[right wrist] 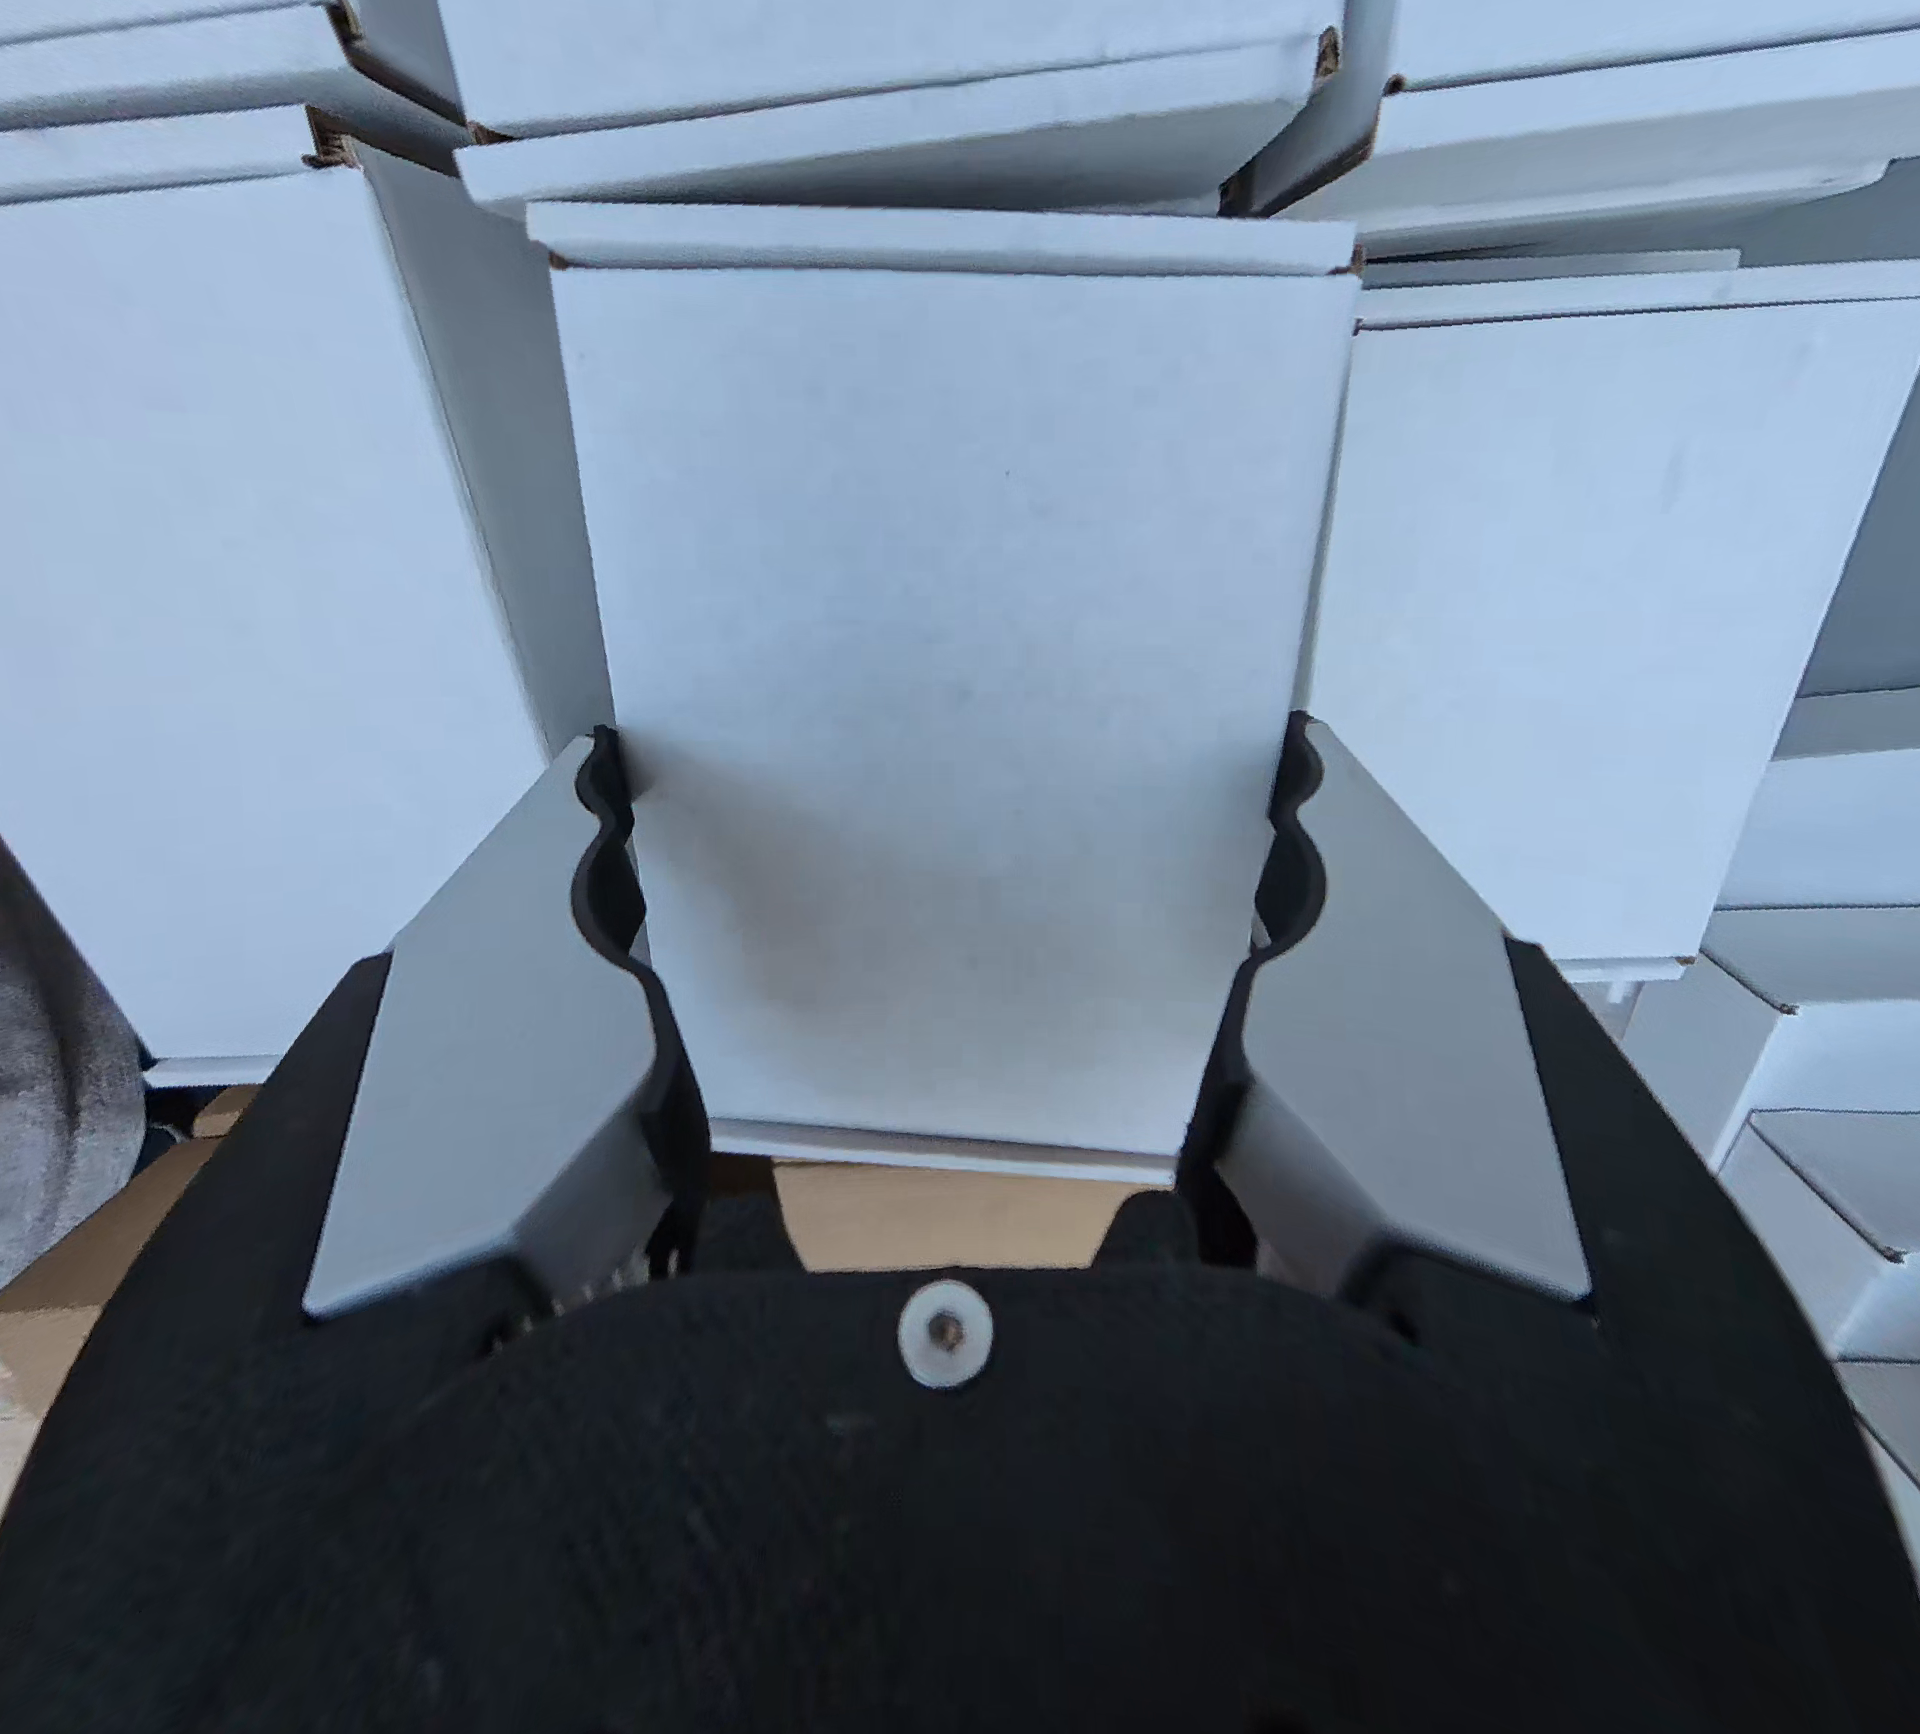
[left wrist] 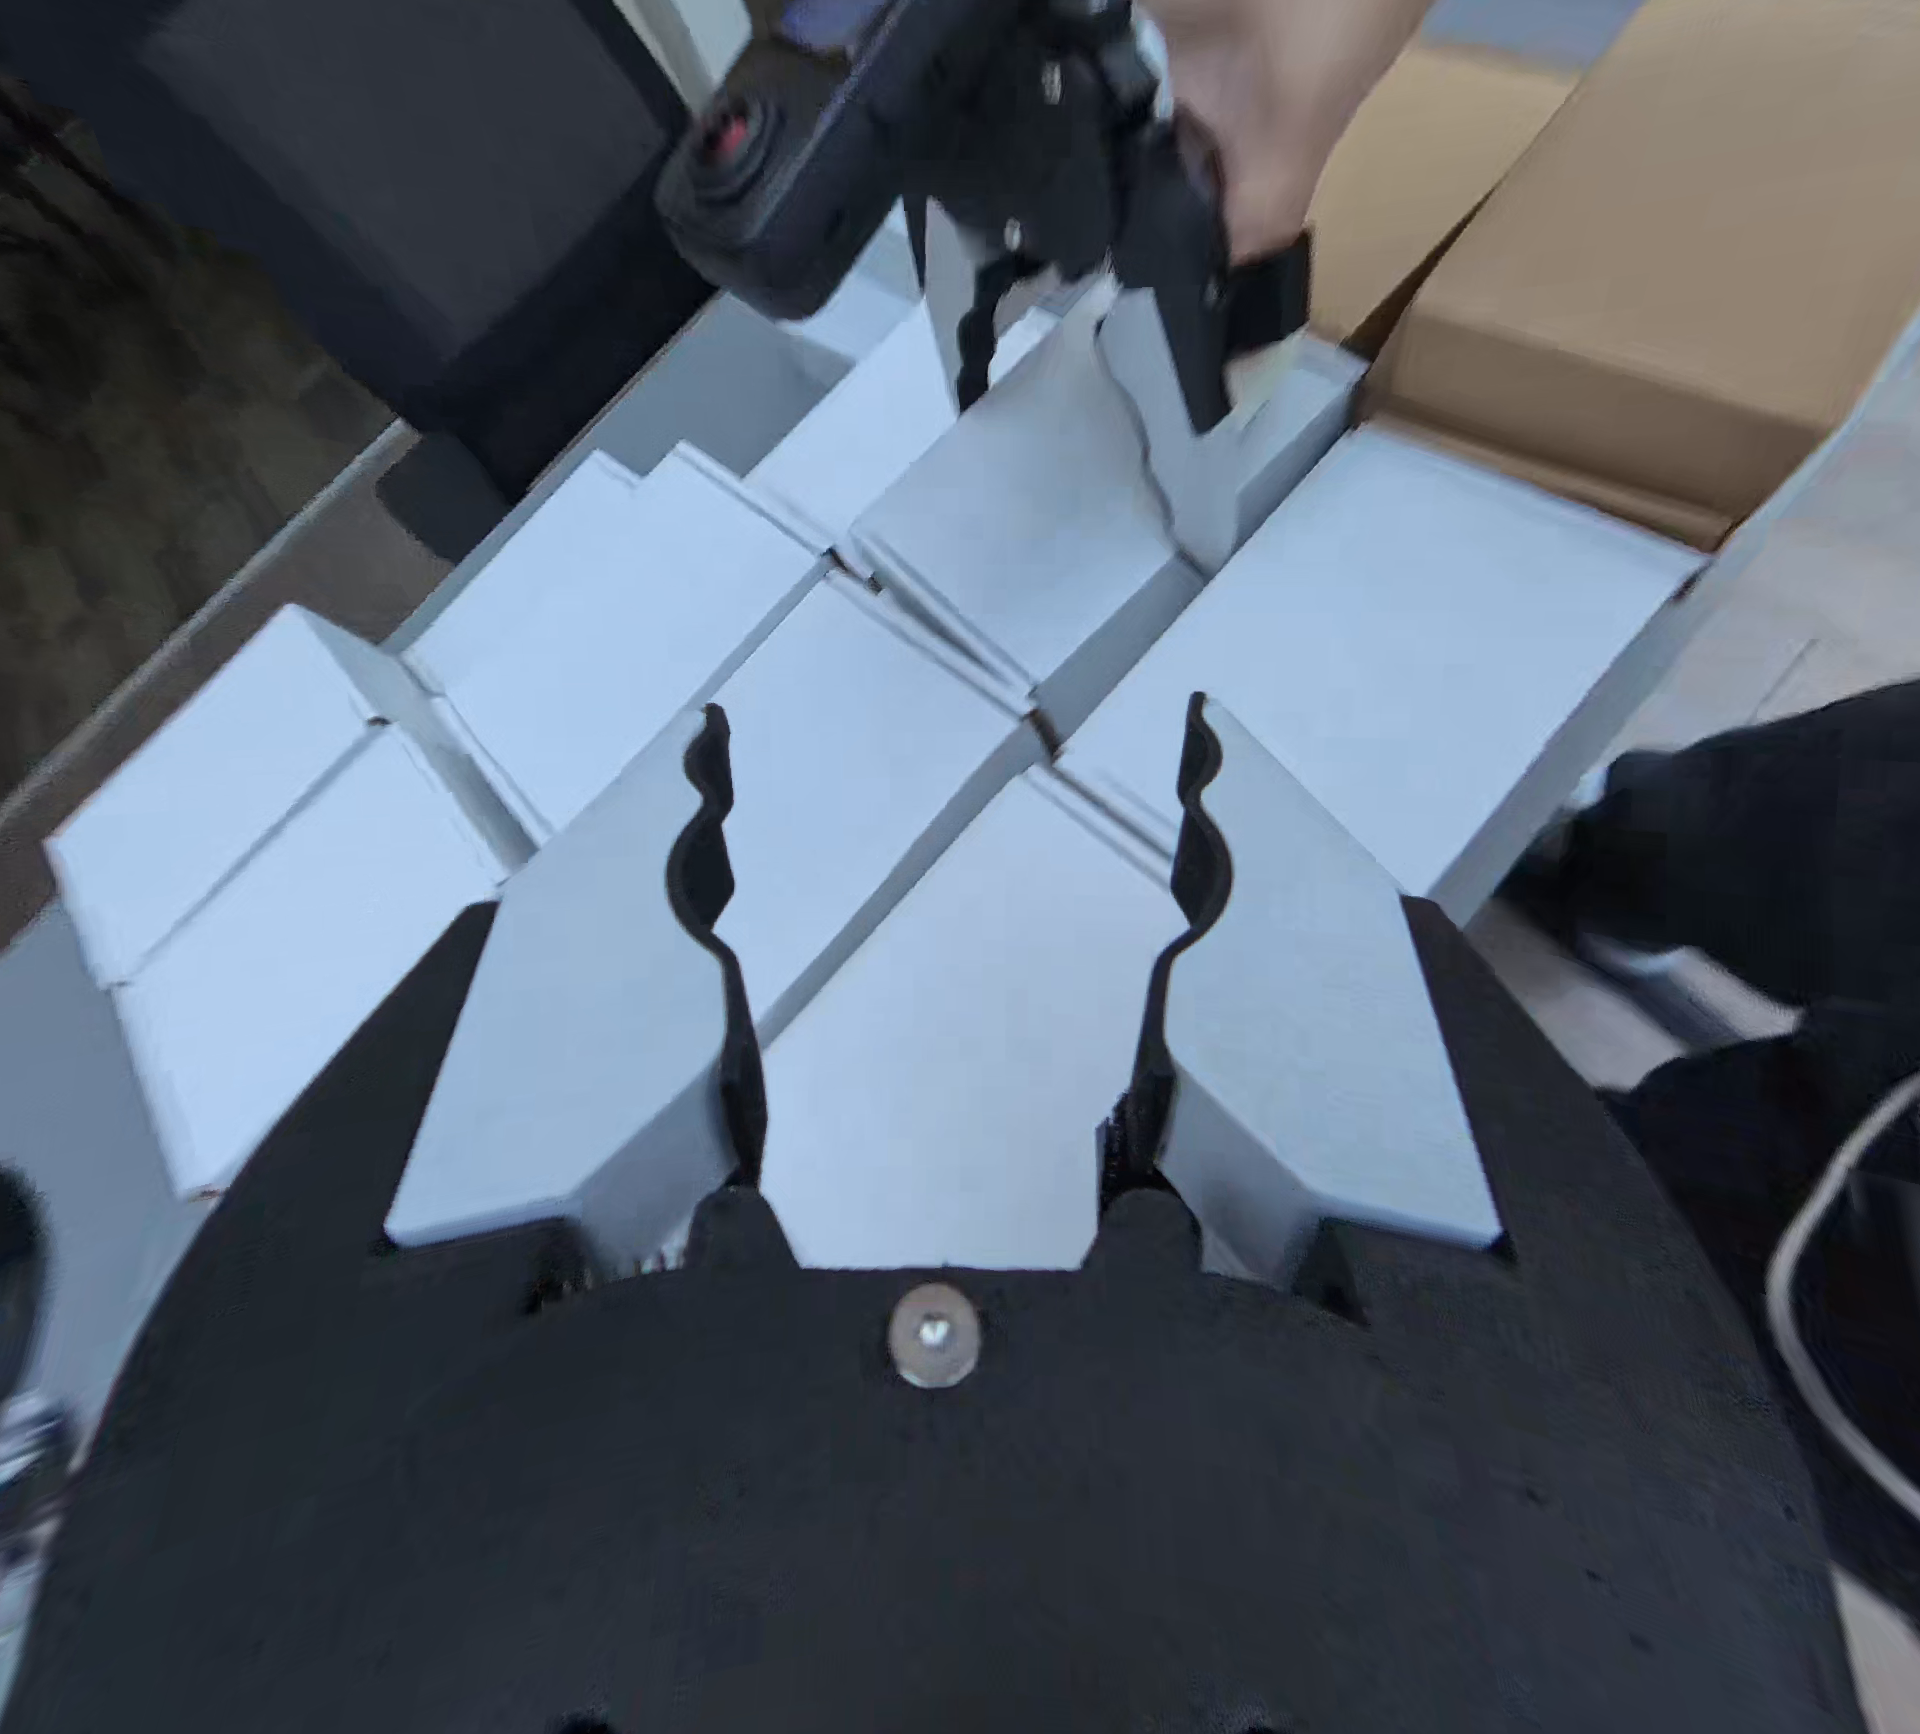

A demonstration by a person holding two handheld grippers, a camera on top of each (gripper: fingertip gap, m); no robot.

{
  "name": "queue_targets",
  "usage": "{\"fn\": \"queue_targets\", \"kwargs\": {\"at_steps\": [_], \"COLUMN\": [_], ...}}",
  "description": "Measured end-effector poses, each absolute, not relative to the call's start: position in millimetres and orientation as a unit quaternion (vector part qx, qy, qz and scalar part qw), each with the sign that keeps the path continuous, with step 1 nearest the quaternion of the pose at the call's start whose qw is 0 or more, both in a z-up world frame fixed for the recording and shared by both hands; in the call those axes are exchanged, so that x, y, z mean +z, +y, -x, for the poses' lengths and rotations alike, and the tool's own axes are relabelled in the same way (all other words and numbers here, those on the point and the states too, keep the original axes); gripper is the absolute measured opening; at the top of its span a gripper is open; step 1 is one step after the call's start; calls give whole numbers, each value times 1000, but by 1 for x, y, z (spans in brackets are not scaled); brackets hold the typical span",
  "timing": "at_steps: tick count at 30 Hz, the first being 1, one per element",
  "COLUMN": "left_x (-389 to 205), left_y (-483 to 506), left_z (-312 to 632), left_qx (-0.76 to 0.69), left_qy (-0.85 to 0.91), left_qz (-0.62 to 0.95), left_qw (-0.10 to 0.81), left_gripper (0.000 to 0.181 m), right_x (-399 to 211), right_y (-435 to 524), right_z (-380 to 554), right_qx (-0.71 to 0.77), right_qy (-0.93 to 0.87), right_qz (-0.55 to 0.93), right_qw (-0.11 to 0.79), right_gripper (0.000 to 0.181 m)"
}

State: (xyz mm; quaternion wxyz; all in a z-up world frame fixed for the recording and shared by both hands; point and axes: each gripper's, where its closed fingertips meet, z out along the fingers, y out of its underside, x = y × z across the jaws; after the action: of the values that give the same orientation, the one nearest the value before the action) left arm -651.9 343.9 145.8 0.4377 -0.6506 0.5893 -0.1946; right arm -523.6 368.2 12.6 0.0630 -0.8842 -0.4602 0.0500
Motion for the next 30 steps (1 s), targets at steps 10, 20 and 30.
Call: {"fn": "queue_targets", "kwargs": {"at_steps": [10,20,30], "left_x": [147,150,75], "left_y": [375,367,290], "left_z": [631,603,606], "left_qx": [-58,-85,-176], "left_qy": [662,680,822], "left_qz": [619,602,519], "left_qw": [420,410,155], "left_gripper": [97,103,134], "right_x": [44,74,122], "right_y": [375,390,392], "right_z": [516,499,441], "right_qx": [41,36,94], "right_qy": [-420,-372,-214], "right_qz": [900,914,938], "right_qw": [105,160,255], "right_gripper": [122,122,122]}}
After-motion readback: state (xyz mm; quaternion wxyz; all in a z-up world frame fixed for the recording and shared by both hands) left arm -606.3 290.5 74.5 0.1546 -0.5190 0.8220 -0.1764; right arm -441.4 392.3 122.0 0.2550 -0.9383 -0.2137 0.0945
